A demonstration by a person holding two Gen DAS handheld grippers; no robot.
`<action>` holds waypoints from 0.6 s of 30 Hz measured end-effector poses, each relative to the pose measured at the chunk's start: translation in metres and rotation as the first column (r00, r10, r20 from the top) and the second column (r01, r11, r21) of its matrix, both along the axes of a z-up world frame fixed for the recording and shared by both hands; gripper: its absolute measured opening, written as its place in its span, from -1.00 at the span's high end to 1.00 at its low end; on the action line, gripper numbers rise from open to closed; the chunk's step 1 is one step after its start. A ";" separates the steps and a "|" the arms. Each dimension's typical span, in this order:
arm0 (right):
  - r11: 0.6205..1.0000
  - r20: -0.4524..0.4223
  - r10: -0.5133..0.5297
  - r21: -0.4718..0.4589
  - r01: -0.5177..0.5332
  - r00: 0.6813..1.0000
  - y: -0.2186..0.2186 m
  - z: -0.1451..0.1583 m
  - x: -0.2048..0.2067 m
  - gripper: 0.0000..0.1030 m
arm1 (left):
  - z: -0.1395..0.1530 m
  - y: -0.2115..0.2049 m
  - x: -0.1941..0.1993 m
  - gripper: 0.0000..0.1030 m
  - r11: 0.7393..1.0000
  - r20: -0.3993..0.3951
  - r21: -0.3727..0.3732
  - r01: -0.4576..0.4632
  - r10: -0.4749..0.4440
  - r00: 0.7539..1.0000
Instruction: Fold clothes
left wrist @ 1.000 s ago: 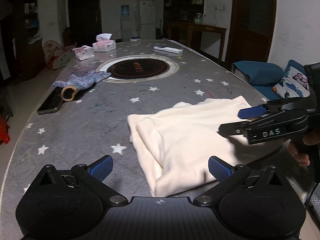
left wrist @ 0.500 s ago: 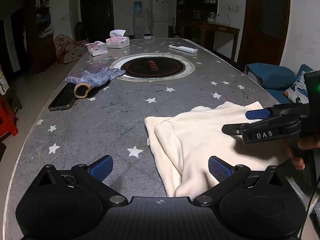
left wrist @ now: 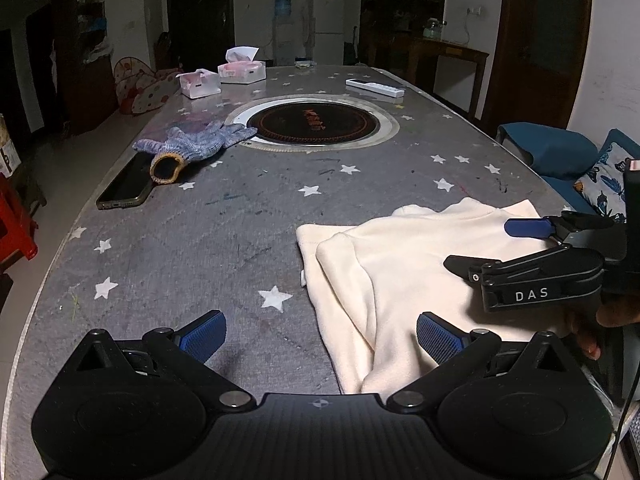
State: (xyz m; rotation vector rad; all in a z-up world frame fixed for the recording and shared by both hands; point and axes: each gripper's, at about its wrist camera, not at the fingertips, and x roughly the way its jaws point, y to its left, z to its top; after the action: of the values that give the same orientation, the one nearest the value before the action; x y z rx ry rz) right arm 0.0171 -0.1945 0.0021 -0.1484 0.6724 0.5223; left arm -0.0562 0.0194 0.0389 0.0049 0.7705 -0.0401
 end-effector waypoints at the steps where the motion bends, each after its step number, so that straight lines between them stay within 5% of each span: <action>1: 1.000 0.001 0.000 0.001 0.000 1.000 0.000 0.000 0.000 -1.00 | 0.000 0.000 0.000 -1.00 1.000 -0.001 0.000 0.000 0.000 1.000; 18: 1.000 0.006 0.000 0.005 0.000 1.000 0.000 -0.001 0.000 -1.00 | -0.001 -0.001 -0.001 -1.00 1.000 0.003 -0.014 -0.015 0.015 1.000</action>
State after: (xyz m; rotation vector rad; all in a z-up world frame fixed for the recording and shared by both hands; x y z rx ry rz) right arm 0.0173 -0.1947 0.0008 -0.1455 0.6651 0.5236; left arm -0.0572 0.0187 0.0383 -0.0140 0.7669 -0.0317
